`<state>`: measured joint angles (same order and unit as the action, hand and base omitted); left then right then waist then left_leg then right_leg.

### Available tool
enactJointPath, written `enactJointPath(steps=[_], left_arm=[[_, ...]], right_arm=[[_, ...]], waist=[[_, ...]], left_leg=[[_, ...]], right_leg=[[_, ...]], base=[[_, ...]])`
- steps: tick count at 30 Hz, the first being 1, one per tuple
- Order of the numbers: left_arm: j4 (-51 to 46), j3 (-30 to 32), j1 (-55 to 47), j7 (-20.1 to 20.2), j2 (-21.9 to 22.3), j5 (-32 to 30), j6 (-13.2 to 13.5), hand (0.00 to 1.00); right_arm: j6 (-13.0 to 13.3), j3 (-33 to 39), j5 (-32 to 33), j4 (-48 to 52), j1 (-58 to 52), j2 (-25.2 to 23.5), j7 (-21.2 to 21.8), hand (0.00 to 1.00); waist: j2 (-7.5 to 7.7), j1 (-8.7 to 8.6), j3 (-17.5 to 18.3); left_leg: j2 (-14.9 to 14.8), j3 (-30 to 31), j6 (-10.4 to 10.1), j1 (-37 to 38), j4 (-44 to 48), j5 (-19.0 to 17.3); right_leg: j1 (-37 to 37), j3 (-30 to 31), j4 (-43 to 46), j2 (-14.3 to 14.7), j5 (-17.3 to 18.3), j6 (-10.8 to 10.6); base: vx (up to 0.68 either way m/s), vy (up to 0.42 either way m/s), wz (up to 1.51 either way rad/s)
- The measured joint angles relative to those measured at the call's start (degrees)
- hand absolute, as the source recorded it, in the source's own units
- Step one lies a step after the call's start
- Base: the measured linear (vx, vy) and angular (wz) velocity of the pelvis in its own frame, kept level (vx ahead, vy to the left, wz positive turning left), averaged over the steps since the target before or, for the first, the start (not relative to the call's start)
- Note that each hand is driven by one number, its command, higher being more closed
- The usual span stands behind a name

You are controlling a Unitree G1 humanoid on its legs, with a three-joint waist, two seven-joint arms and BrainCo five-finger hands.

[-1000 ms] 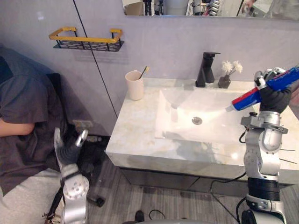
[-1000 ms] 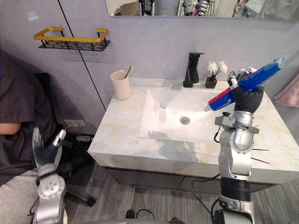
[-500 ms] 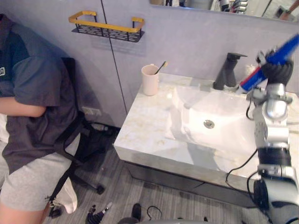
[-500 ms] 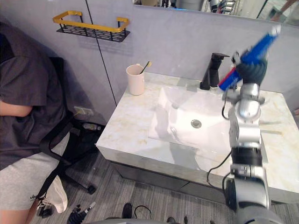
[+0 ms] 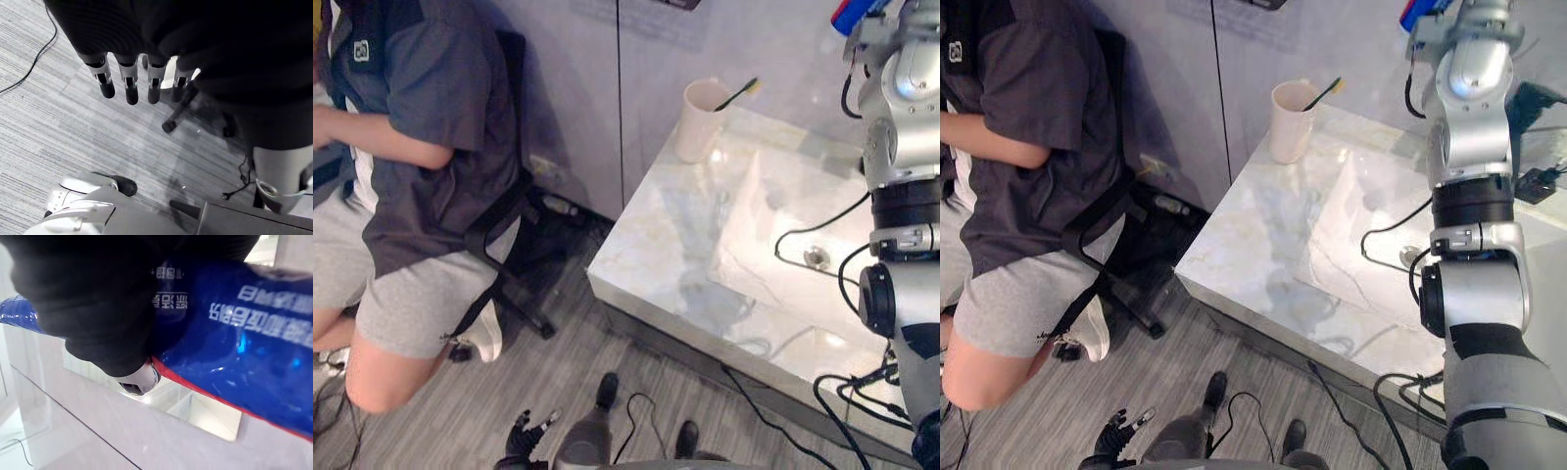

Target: Organize washtable

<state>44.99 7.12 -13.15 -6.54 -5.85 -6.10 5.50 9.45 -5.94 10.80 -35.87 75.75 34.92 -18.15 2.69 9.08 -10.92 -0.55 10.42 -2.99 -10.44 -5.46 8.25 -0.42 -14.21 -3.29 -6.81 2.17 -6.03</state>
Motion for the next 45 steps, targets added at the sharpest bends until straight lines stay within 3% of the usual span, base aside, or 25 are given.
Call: enactJointPath(steps=[6,19,43,44,45], left_arm=[[-0.72,-1.56,1.00,-0.08,-0.37,0.57,0.28,0.00],[-0.66,-4.59,1.80,-0.22,-1.13,0.69,0.61,0.00],[-0.66,-5.16,2.25,-1.28,-1.37,0.42,0.56,0.00],[-0.66,-5.19,2.25,-1.30,-1.39,0.41,0.55,0.00],[-0.66,-5.23,2.30,-1.33,-1.41,0.41,0.56,0.00]], right_arm=[[-0.83,-1.02,-0.92,-2.18,2.84,-0.09,-0.35,1.00],[-1.12,-3.62,-1.39,-4.68,2.89,-1.01,0.37,1.00],[-1.08,-5.89,-2.50,-3.11,-0.34,-4.39,0.85,1.00],[-1.10,-5.89,-2.53,-3.11,-1.54,-4.70,0.85,0.00],[-1.20,-5.89,-2.61,-3.12,-2.64,-4.80,0.87,0.00]], waist=[[-0.72,1.27,-2.98],[-1.88,2.86,-5.14],[-1.68,2.89,-5.33],[-1.62,2.82,-5.38],[-1.56,2.83,-5.52]], left_leg=[[0.19,0.82,-0.16,-1.62,0.01,0.47],[0.52,2.37,-0.27,-2.84,0.02,0.77],[0.58,3.89,-0.32,-2.28,0.02,0.80],[0.58,4.02,-0.32,-2.25,0.02,0.80],[0.58,4.12,-0.32,-2.28,0.02,0.81]], right_leg=[[-0.99,-1.00,-0.01,-0.06,0.00,0.00],[-1.50,-2.41,0.02,-0.08,0.03,0.02],[-0.64,-3.72,0.92,-0.24,0.90,0.24],[-0.70,-3.93,1.28,-0.24,1.15,0.20],[-0.70,-4.08,1.30,-0.24,1.19,0.19]], base=[[-0.01,0.004,0.07],[-0.01,0.014,0.05],[0.00,0.010,0.03],[-0.02,0.011,0.05],[-0.02,0.012,0.04]])
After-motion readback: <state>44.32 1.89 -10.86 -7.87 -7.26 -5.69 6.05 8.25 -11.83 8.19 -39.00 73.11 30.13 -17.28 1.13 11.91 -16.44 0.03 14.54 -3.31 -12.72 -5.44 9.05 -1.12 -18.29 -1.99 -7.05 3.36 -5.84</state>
